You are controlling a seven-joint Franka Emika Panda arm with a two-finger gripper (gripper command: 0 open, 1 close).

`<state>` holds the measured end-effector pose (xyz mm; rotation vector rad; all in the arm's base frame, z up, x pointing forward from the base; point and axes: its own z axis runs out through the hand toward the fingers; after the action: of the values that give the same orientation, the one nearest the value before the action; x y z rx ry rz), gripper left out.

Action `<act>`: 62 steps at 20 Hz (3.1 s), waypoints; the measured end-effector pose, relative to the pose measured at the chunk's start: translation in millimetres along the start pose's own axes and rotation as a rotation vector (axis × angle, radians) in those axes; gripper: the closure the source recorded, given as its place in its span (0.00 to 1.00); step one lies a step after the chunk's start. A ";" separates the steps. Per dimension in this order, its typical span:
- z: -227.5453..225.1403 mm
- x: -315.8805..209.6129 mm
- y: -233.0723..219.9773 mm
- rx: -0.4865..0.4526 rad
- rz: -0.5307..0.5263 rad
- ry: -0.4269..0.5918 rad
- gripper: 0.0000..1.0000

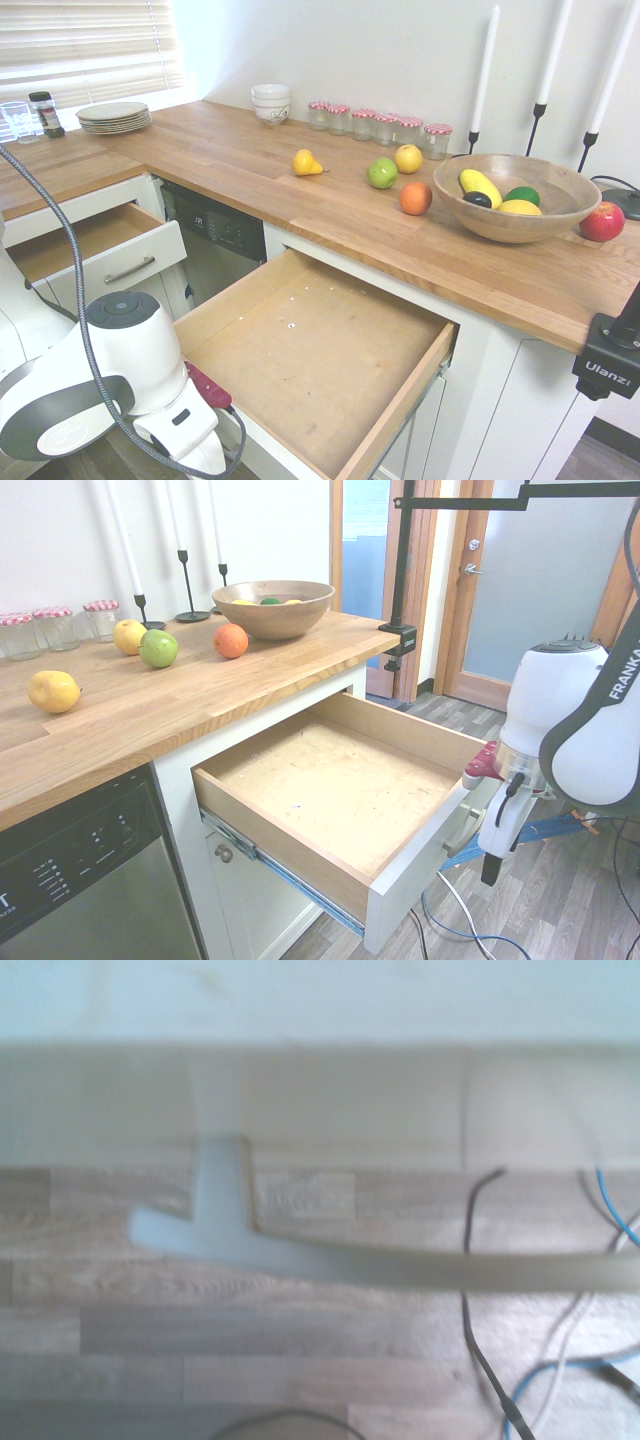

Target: Close the drawer

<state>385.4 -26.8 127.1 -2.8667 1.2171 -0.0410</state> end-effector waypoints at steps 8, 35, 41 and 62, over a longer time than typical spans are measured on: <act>9.7 4.7 -10.8 0.017 -0.002 -0.002 1.00; 2.3 17.8 -26.5 0.103 -0.003 0.093 1.00; 1.4 20.9 -35.9 0.170 0.008 0.125 1.00; -11.5 111.1 -162.0 0.202 -0.016 0.139 1.00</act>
<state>578.5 5.6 145.8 -2.7360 1.1367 -0.3479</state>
